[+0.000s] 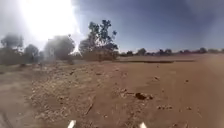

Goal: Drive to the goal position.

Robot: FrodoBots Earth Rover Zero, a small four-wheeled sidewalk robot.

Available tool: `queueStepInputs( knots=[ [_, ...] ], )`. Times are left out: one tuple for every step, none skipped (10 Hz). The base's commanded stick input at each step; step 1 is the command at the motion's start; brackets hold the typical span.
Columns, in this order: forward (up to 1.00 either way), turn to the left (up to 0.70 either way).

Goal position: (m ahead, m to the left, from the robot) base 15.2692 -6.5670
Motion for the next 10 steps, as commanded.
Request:
queueStepInputs(
  knots=[
    [0.70,0.03],
    [0.70,0.00],
    [0.70,0.00],
    [0.70,0.00],
    [0.70,0.00],
    [0.70,0.00],
    [0.70,0.00],
    [0.70,0.00],
    [0.70,0.00],
    [0.70,0.00]
  ],
)
